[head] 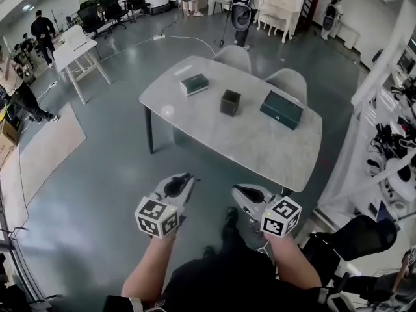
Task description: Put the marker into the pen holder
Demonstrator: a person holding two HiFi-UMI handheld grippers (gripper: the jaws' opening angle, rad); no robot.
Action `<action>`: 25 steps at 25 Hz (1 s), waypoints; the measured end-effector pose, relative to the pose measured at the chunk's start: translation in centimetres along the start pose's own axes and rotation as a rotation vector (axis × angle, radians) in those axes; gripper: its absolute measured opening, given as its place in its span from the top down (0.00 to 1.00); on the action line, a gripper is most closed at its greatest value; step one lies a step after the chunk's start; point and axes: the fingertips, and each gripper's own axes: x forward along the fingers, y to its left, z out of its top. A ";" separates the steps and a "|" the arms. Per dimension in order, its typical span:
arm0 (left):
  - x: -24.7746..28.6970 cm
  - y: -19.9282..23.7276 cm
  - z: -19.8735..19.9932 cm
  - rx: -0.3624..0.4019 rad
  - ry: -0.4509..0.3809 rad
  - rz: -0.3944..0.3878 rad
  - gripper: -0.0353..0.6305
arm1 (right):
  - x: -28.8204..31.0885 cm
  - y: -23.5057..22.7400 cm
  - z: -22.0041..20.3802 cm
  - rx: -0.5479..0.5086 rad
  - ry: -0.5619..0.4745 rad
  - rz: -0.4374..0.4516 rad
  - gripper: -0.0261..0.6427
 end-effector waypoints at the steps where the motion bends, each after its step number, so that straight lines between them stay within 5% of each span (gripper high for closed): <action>1: 0.6 0.5 0.0 -0.003 0.005 0.005 0.86 | 0.5 -0.6 0.3 0.008 -0.005 0.010 0.95; 18: 20.8 7.4 3.5 -0.047 0.077 0.074 0.87 | 7.8 -20.4 6.2 0.107 0.015 0.147 0.95; 25: 26.5 7.8 5.4 -0.009 0.106 0.069 0.86 | 9.2 -24.1 6.4 0.114 0.066 0.209 0.95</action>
